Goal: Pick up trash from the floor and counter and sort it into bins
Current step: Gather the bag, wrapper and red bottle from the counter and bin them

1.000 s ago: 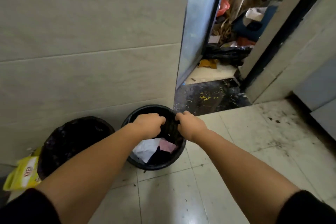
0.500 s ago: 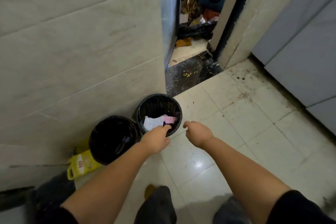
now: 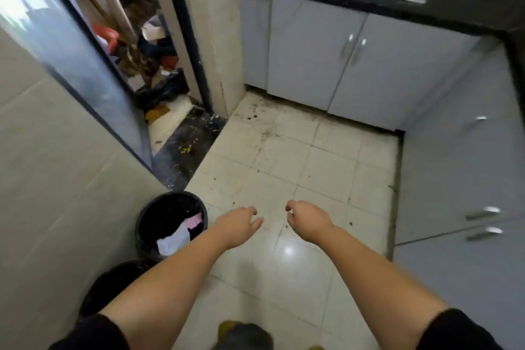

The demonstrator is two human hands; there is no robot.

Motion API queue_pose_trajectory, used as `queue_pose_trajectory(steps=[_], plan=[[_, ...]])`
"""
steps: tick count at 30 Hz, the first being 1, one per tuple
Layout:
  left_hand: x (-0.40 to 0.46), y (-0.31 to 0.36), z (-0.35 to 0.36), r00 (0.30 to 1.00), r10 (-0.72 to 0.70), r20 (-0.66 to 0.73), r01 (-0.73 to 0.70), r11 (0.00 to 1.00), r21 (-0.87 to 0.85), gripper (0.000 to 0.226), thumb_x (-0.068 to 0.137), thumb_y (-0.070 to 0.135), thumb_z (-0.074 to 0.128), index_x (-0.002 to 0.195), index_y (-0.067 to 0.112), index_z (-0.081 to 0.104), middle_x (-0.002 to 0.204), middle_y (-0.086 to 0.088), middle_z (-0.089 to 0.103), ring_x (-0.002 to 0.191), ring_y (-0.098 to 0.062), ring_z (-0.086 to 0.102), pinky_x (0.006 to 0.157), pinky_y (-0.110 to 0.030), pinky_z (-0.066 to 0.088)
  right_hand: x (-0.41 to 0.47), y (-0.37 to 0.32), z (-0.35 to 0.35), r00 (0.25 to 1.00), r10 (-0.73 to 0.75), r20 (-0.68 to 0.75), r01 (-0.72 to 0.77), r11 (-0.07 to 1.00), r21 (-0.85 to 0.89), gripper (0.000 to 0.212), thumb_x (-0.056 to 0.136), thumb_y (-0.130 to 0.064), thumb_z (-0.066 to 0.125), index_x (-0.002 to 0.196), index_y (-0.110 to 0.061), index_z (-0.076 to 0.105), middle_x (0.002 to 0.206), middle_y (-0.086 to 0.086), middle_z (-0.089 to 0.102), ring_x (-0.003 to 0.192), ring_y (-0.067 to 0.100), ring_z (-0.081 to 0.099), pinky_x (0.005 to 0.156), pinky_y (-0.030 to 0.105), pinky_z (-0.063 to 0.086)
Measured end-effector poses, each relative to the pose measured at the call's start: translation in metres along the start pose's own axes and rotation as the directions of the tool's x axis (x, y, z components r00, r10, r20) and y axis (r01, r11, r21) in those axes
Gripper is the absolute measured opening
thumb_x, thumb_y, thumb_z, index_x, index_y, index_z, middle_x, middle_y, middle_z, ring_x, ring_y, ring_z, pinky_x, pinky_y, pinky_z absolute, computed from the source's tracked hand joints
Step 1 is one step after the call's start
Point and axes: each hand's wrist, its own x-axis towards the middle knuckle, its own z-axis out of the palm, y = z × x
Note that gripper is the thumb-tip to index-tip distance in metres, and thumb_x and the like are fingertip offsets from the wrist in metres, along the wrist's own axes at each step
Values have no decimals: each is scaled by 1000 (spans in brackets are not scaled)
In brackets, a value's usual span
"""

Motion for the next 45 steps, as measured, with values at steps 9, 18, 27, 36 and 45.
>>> queue_pose_trajectory(steps=[9,18,27,36,45], plan=[[-5,191,38,960,267,82,-276,952,131,49,99,45,34,136,14,45,136,-12,54,122,-28,54,98,-38,45,-134,183,-10,929,362,-72,-348,924,162,34,98,-18,34,126,-9,52,128,16,60,112,34,58,90,38,48],[-7,398,62,840,531,116,-541,797,270,46,99,43,35,132,14,49,134,-11,58,120,-28,56,97,-38,47,-251,321,-73,777,555,-297,-456,822,341,32,96,-22,39,121,-13,57,124,15,62,111,35,59,90,40,49],[5,600,104,581,766,276,-801,478,360,40,97,41,40,124,14,50,126,-13,59,114,-31,57,96,-43,49,-357,449,-84,492,798,-348,-593,600,537,30,96,-21,38,119,-16,56,124,10,59,111,33,57,90,39,48],[72,773,115,346,872,346,-902,208,378,50,94,36,47,140,20,37,131,-11,47,123,-31,47,95,-45,48,-353,580,-111,276,938,-208,-670,343,658,55,91,-31,54,141,-19,36,147,12,31,133,33,39,103,43,44],[144,859,153,285,827,485,-904,63,423,70,86,40,60,146,30,25,162,-9,2,150,-31,2,117,-53,27,-320,658,-117,251,965,72,-763,152,628,86,81,-57,60,150,-36,12,161,6,2,146,35,11,111,53,29]])
